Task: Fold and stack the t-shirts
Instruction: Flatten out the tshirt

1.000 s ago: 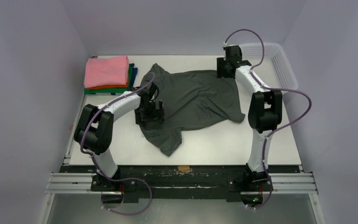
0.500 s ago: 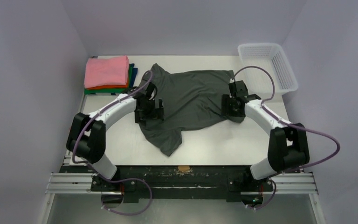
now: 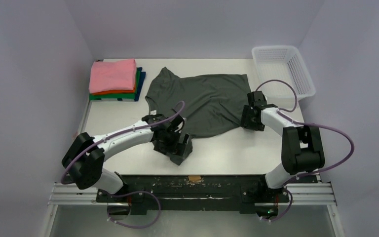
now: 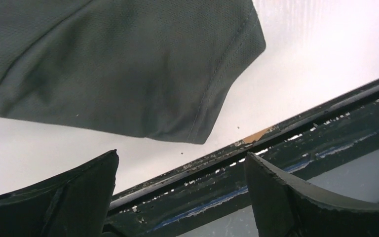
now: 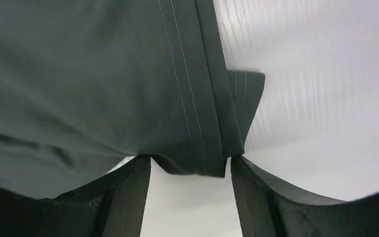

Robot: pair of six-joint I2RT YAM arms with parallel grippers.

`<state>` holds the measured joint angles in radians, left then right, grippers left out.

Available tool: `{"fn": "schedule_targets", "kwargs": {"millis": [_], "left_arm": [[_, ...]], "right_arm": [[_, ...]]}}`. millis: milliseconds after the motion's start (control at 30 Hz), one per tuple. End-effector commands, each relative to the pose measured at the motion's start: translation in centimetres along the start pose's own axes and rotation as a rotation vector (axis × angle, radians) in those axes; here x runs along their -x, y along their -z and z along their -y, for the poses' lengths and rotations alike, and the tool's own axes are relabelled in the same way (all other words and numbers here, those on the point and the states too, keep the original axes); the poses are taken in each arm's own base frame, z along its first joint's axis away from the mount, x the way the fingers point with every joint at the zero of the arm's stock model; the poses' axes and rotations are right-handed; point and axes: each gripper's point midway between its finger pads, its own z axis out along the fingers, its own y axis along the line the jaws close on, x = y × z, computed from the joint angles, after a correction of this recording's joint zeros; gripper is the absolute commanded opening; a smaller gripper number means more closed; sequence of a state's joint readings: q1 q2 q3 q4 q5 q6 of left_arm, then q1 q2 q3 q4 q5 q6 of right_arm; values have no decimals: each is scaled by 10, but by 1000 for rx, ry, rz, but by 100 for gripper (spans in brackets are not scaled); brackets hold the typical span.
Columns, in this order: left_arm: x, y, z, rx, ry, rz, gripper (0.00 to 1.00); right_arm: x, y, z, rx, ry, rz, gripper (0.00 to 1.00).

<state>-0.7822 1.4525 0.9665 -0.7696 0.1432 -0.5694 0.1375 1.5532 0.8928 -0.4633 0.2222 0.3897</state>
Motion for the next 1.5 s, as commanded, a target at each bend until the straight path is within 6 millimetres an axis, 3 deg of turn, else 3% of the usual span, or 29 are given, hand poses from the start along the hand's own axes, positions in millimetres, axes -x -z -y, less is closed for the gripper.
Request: {"fn": "schedule_targets", "kwargs": {"millis": [0,100,233,300,333,367,600,700,800,833,900,967,1033,1100,1267,1367,1400,1467], "left_arm": [[3,-27,1,65,28,6,91],[-5,-44,-5,121,36,-20,75],[-6,-62,-26,263,72,-29,58],[-5,-64,-40,356,74,-32,32],[-5,-62,-48,414,90,-28,10],[-5,-58,-57,468,108,-18,0],[-3,-12,-75,540,113,96,0],[-3,6,-77,540,106,125,0],[-4,13,-80,547,98,123,0],[-5,15,-82,551,100,118,0],[-9,18,-86,566,103,101,0],[-16,22,-91,586,107,74,0],[-26,25,-96,597,109,53,0],[-34,28,-100,602,108,38,0],[-48,39,-105,619,101,-5,0],[-58,40,-99,563,106,-36,0],[-61,38,-93,517,96,-54,3],[-68,36,-80,417,70,-78,22]], "right_arm": [[31,-12,-11,33,-65,56,57],[31,-16,-20,74,-69,44,49],[28,-7,-22,92,-54,11,16],[27,4,-21,100,-53,6,3],[26,12,-21,110,-52,-3,0],[23,21,-21,119,-47,-22,0],[-2,111,-11,153,-43,-220,0],[-4,136,-7,175,-47,-260,0],[-7,131,1,206,-54,-334,7],[-7,122,8,175,-66,-354,13],[-3,104,39,22,-106,-370,26],[0,101,63,-134,-118,-366,36],[4,105,74,-196,-124,-332,53],[11,109,77,-206,-137,-286,63],[27,113,70,-141,-128,-192,65],[37,115,62,-71,-127,-102,66],[41,115,59,-46,-131,-70,66],[50,114,47,25,-140,-15,67]]}}
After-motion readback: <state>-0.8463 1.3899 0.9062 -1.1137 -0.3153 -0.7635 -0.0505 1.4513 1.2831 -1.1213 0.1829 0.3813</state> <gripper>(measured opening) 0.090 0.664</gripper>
